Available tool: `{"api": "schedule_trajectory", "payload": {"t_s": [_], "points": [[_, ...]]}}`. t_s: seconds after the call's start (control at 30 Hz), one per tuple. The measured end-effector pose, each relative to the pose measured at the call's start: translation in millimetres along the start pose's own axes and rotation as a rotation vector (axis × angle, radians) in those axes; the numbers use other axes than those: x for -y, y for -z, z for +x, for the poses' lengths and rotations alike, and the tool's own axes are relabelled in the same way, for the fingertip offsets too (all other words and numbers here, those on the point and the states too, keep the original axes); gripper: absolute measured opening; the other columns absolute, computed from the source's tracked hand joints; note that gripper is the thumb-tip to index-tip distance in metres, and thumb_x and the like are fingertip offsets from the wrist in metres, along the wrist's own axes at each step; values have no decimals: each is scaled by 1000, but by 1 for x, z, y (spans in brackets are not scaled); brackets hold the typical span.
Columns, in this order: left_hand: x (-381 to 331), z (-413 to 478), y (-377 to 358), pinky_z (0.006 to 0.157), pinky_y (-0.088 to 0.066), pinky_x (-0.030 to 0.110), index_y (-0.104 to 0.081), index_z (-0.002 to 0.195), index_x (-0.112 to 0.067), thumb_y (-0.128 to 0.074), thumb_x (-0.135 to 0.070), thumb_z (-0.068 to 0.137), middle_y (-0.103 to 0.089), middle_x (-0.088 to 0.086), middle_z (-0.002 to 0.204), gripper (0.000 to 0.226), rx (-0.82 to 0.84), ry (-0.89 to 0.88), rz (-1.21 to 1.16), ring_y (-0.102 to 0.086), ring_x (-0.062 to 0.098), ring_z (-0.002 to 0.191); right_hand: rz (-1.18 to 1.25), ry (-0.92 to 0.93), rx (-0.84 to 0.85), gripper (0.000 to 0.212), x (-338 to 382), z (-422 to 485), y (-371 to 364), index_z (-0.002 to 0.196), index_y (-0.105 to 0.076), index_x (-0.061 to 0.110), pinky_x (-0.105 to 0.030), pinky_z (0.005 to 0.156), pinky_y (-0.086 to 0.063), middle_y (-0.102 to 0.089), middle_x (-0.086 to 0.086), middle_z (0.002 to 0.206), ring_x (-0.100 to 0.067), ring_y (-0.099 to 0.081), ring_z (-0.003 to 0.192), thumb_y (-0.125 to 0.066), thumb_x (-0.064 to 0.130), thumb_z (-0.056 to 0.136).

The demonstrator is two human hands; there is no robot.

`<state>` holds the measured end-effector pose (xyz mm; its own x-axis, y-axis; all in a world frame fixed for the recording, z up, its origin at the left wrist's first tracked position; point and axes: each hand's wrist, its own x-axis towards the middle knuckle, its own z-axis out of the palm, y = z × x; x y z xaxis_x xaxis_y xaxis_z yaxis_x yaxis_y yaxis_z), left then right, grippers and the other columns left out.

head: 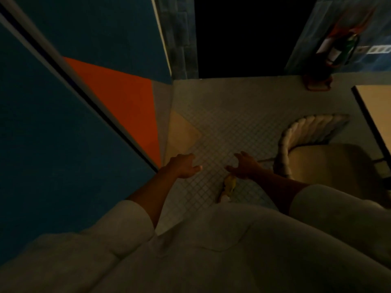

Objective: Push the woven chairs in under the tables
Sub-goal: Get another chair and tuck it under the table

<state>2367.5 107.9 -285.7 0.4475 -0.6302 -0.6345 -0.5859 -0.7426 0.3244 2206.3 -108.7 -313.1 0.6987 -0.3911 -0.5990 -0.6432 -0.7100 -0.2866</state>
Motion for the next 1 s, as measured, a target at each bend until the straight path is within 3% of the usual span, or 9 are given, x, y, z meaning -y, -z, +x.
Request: {"api": "schedule_trajectory", "payload": {"t_s": [0.17, 0.3, 0.43, 0.53, 0.6, 0.7, 0.8, 1.0], "points": [[-9, 52, 24, 120, -29, 38, -19, 162, -19, -42, -65, 101, -26, 8, 166, 80, 106, 40, 93, -34, 29, 147, 19, -16, 44, 99, -13, 60, 16, 164, -18, 22, -59, 122, -26, -13, -8, 172, -34, -20, 156, -49, 80, 90], [-23, 119, 64, 115, -35, 41, -28, 159, -21, -43, -65, 100, -39, 8, 160, 75, 169, 23, 165, -44, 29, 140, 85, -98, 115, 104, -45, 115, 44, 164, -18, 22, -58, 123, -24, -15, -8, 172, -34, -19, 156, -45, 85, 87], [-50, 189, 116, 113, -37, 42, -34, 156, -20, -45, -59, 101, -46, 10, 155, 69, 159, 8, 260, -47, 32, 138, 234, -192, 114, 125, -92, 180, 82, 163, -25, 21, -50, 122, -32, -26, -7, 169, -30, -31, 152, -37, 102, 69], [-75, 231, 150, 115, -36, 44, -31, 158, -20, -42, -66, 100, -45, 9, 157, 75, 171, -16, 217, -47, 31, 138, 241, -244, 128, 99, -104, 205, 135, 163, -23, 13, -39, 122, -32, -33, -11, 166, -29, -34, 151, -48, 77, 92], [-95, 255, 176, 114, -37, 43, -33, 157, -20, -41, -68, 99, -44, 8, 157, 76, 149, -47, 190, -47, 31, 138, 263, -270, 135, 84, -105, 220, 166, 162, -25, 11, -31, 113, -37, -48, -12, 157, -27, -46, 144, -48, 64, 101], [-120, 291, 213, 111, -39, 39, -39, 154, -21, -43, -64, 101, -45, 6, 157, 68, 141, -69, 144, -47, 30, 138, 285, -277, 141, 74, -107, 246, 201, 159, -34, 14, -30, 113, -38, -52, -9, 153, -25, -50, 140, -48, 61, 102], [-126, 335, 234, 112, -39, 41, -45, 150, -21, -46, -65, 99, -47, 3, 156, 68, 165, -75, 79, -48, 26, 138, 294, -304, 142, 73, -117, 271, 218, 159, -36, 16, -34, 120, -32, -41, -8, 162, -26, -39, 148, -48, 60, 103], [-143, 436, 280, 117, -32, 36, -35, 157, -18, -45, -66, 99, -35, 3, 164, 76, 242, -106, 162, -37, 24, 147, 320, -424, 112, 75, -153, 315, 256, 159, -37, 17, -35, 118, -34, -39, -9, 163, -26, -40, 148, -49, 63, 101]]}}
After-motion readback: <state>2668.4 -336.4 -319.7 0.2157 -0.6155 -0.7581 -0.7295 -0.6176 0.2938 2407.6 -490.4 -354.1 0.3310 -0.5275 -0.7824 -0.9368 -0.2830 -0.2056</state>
